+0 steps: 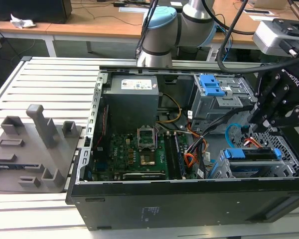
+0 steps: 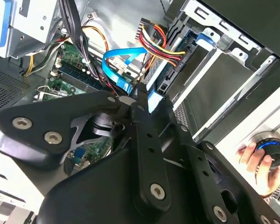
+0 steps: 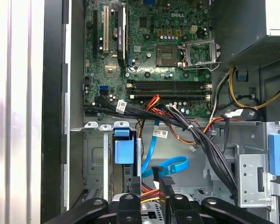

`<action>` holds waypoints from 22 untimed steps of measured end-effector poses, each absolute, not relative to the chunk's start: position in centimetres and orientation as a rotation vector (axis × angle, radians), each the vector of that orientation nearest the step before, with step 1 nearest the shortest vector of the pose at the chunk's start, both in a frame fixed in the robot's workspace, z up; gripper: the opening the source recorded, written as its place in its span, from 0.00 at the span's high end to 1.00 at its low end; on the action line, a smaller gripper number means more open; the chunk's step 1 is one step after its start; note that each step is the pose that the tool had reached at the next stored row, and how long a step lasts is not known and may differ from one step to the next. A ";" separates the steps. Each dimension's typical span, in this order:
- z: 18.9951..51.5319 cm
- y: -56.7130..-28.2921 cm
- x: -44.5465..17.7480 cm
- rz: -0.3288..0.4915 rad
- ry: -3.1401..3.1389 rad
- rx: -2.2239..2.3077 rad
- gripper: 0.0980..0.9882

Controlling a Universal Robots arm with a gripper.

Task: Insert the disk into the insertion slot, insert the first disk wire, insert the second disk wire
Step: 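Insert the second disk wire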

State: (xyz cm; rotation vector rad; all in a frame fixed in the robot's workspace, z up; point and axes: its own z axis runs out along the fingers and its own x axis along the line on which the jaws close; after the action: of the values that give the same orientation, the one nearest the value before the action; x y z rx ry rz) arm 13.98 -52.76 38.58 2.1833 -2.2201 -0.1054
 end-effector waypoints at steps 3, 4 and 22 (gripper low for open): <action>38.6 -52.8 14.0 -0.104 -2.156 2.244 0.77; 38.5 -52.4 14.0 -0.103 -2.082 2.310 0.77; 36.6 -51.4 12.7 -0.092 -2.027 2.348 0.93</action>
State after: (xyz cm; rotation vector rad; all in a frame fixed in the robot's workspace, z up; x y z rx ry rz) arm 12.71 -51.40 36.62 2.3480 -2.0268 -0.0921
